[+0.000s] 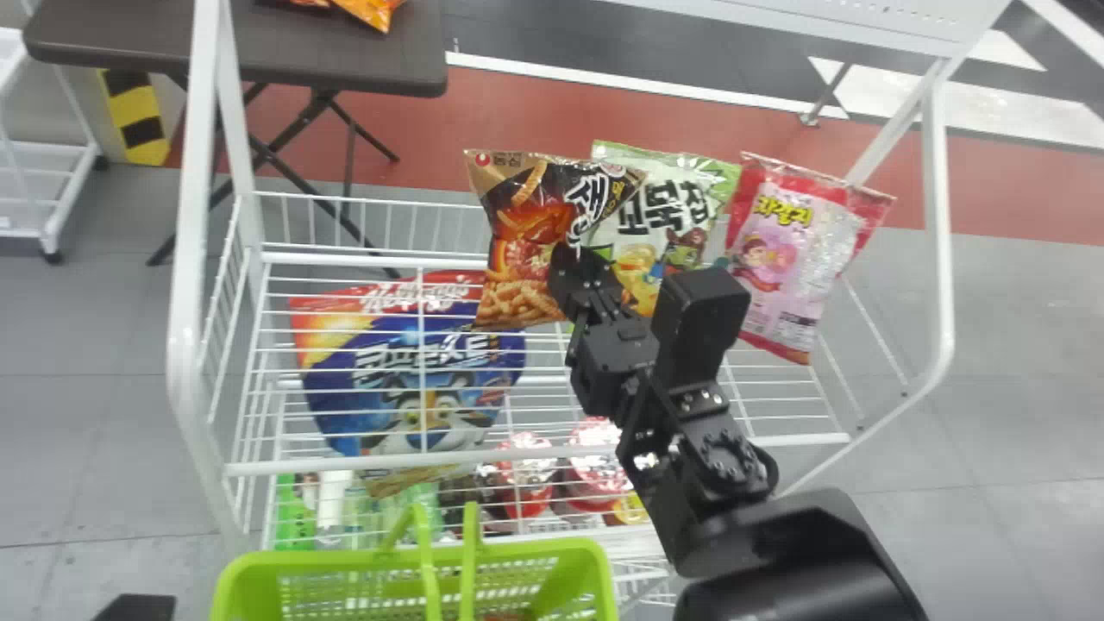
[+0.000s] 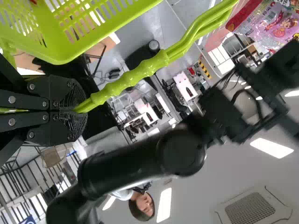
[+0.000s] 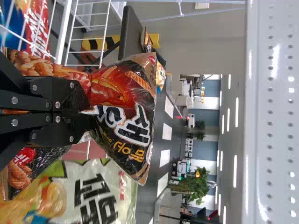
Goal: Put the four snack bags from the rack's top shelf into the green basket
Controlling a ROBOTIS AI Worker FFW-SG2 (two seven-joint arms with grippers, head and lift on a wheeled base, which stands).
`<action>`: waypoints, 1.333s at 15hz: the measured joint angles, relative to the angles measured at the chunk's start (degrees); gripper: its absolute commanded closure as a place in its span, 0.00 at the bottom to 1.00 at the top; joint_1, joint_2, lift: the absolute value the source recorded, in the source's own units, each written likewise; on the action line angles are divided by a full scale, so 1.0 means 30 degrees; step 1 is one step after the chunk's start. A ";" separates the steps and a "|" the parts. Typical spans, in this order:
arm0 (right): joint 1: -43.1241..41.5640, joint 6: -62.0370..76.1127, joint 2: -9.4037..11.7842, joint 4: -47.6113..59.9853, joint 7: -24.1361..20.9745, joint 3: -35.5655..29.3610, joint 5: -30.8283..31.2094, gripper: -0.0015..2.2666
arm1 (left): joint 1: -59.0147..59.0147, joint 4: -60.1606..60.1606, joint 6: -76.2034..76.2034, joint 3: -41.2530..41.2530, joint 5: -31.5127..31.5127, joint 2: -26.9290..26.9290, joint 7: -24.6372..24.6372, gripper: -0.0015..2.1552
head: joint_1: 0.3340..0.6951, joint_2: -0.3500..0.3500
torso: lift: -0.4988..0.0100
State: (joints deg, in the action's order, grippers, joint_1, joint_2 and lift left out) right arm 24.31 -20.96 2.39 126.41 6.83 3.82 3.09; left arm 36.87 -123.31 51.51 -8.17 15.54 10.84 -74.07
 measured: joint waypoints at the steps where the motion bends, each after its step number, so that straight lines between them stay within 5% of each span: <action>1: 0.1057 -0.1124 0.0136 0.1477 0.0399 -0.0479 -0.0524 0.89 | -0.0012 0.0000 -0.0011 0.0000 -0.0040 -0.0026 0.0018 0.96 | 1.00 0.00 | 0.98; 6: 0.5340 -0.8125 0.0257 0.6641 0.2776 -0.3504 -0.4118 0.89 | 0.0097 -0.0084 -0.0016 0.0042 -0.0339 -0.0405 0.0008 0.96 | 1.00 0.00 | 0.98; 12: 0.6316 -2.1539 0.0149 0.8119 0.7317 -0.8118 -0.9010 0.89 | 0.0161 -0.0084 -0.0016 0.0030 -0.0562 -0.0773 0.0088 0.96 | 1.00 0.00 | 0.98; 18: 0.6180 -2.2284 0.0047 0.7026 0.6960 -0.5700 -0.9042 0.88 | 0.0222 -0.0103 -0.0015 -0.0221 -0.0747 -0.0834 0.0093 0.96 | 1.00 0.00 | 0.98; 19: 0.6087 -2.1697 0.0070 0.6686 0.6749 -0.4891 -0.8726 0.76 | 0.0288 -0.0138 -0.0024 -0.0233 -0.0775 -0.0830 0.0073 0.96 | 1.00 0.00 | 0.98; 20: 0.5929 -2.1065 0.0141 0.6225 0.6519 -0.3966 -0.8367 0.38 | 0.0383 -0.0184 -0.0058 -0.0214 -0.0783 -0.0811 0.0025 0.96 | 1.00 0.00 | 0.98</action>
State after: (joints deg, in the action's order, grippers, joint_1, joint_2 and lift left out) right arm 42.10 -84.16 2.81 145.09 26.39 -8.08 -22.01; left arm 38.02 -123.86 51.34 -8.82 13.19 8.41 -73.99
